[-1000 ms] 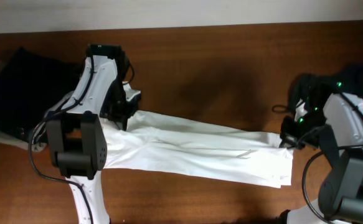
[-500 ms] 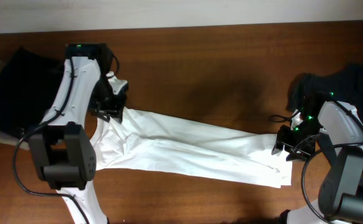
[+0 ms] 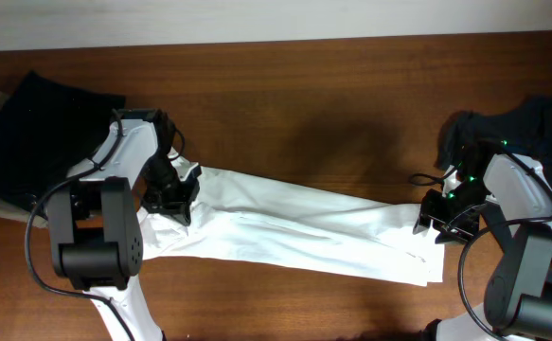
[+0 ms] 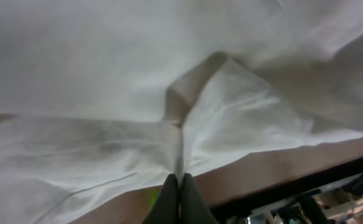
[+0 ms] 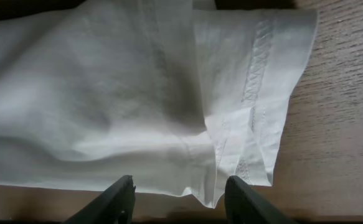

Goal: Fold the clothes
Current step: 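Fold the top half down over the bottom half with both grippers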

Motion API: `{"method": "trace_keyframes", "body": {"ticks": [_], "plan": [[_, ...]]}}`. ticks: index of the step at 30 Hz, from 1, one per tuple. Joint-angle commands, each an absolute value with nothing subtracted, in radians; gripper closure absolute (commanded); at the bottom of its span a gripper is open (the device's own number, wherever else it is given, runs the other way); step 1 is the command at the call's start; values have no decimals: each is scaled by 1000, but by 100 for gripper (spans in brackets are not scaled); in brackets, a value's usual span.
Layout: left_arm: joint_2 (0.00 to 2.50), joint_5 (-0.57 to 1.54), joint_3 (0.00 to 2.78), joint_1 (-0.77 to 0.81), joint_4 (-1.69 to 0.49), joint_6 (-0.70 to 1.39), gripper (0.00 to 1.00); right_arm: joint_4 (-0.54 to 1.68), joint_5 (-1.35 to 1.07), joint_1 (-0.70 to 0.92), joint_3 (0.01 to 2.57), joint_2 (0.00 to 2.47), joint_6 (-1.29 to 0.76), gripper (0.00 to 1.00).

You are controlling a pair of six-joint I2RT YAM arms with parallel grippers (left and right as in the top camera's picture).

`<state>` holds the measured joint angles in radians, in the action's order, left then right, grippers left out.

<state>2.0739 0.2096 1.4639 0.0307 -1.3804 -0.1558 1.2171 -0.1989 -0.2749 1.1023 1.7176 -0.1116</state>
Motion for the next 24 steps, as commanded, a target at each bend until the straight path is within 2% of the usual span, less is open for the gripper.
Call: {"method": "trace_keyframes", "body": {"ticks": [1, 8, 14, 15, 16, 17, 18, 19, 20, 24], "plan": [[2039, 323, 1458, 33, -1420, -181, 99, 1214, -187, -276, 1098, 1702, -112, 49], [1842, 377, 1458, 116, -1439, -180, 99, 1214, -187, -276, 1098, 1702, -112, 49], [1823, 327, 1426, 224, -1452, -122, 99, 1211, -187, -276, 1098, 1702, -112, 49], [1823, 306, 1419, 229, -1455, -104, 93, 1211, -187, -276, 1098, 1702, -112, 49], [1823, 280, 1415, 229, -1461, -93, 83, 1211, -187, -276, 1098, 1702, -112, 49], [1823, 256, 1414, 229, -1471, -94, 81, 1210, -186, -276, 1098, 1702, -112, 49], [1823, 220, 1414, 224, -1478, -92, 73, 1210, -186, -276, 1098, 1702, -112, 49], [1822, 189, 1415, 217, -1480, -89, 70, 1210, -187, -276, 1098, 1702, -112, 49], [1823, 172, 1415, 204, -1481, -86, 56, 1210, -187, -276, 1098, 1702, -112, 49], [1823, 111, 1422, 80, -1357, -33, 45, 1197, -187, -276, 1098, 1702, -112, 49]]}}
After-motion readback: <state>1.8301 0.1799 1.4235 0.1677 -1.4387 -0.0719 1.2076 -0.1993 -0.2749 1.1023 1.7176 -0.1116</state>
